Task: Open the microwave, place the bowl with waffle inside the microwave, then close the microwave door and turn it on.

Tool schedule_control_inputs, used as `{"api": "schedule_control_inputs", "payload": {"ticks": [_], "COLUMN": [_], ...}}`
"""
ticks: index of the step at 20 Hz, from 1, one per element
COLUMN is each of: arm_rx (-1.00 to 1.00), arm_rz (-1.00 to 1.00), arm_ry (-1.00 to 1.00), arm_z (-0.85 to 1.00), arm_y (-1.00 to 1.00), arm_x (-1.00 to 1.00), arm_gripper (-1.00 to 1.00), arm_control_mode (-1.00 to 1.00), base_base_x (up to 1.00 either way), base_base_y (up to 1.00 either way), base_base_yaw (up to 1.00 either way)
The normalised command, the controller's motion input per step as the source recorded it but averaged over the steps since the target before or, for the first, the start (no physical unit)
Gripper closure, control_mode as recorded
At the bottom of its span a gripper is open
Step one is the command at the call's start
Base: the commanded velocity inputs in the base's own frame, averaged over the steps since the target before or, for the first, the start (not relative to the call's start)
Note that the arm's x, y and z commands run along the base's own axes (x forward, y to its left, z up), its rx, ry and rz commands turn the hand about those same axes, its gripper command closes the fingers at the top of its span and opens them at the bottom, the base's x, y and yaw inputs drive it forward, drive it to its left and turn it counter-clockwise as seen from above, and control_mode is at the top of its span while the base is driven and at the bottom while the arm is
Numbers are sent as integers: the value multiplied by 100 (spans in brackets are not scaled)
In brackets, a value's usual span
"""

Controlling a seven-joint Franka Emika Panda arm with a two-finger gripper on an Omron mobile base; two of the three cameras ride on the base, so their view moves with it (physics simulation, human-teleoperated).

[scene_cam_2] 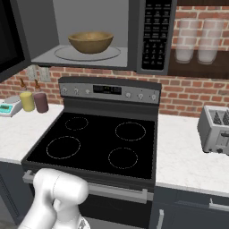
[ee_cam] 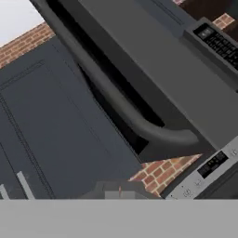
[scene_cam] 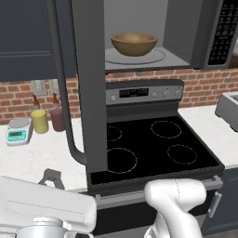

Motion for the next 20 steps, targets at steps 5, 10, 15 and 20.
{"api": "schedule_control_inputs", "payload": {"ticks": [5,10,15,20], "arm_rx": [-9,-10,-4,0], "arm_rz": [-9,-7,-12,-10], "arm_ry": [0,2,0,0], "arm_z": [-52,-47,-39,-16], "arm_y": [77,77,45,19], "arm_x": [40,57,87,74], "arm_gripper": [100,100,100,100], "arm_control_mode": [-100,-100,-100,-100], "base_base_x": [0,0,0,0], "base_base_y": [0,0,0,0], "base_base_yaw": [0,0,0,0]}}
